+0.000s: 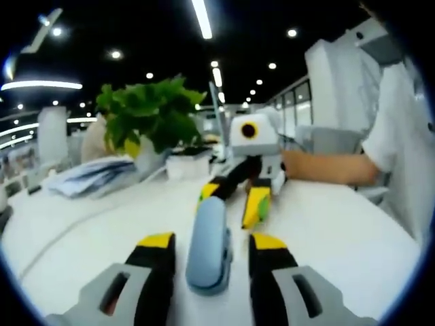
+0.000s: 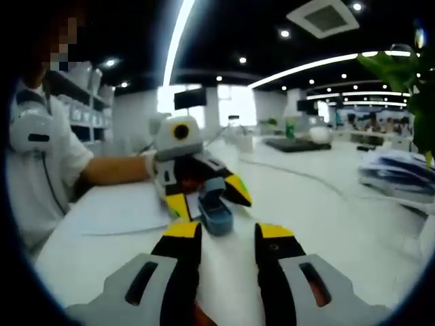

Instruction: Pick up the paper insert the paper into the punch align the paper edges press the punch to punch holes

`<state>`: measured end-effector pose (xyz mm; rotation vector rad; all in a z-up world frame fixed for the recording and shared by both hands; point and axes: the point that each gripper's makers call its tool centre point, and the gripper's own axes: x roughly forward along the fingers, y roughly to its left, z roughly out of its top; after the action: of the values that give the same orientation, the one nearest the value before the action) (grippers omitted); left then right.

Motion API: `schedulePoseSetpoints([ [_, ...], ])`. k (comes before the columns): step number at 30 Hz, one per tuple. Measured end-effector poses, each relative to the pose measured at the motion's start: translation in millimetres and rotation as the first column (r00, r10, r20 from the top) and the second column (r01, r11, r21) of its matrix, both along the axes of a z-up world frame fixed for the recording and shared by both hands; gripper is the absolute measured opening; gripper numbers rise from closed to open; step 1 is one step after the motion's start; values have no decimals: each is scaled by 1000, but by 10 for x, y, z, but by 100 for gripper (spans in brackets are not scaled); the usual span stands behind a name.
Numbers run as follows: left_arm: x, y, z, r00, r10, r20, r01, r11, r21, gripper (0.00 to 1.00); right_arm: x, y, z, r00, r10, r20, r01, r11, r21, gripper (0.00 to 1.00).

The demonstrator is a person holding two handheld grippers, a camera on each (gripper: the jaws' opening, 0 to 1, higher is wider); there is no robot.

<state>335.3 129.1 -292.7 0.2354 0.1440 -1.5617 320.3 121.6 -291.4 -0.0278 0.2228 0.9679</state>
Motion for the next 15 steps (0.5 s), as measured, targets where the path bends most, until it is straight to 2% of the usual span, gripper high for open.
schedulePoseSetpoints([
  [15, 35, -18, -10, 1000, 1, -1, -1, 1000, -9, 37, 13, -10, -13, 1000, 2, 6, -2, 1000, -15, 33],
])
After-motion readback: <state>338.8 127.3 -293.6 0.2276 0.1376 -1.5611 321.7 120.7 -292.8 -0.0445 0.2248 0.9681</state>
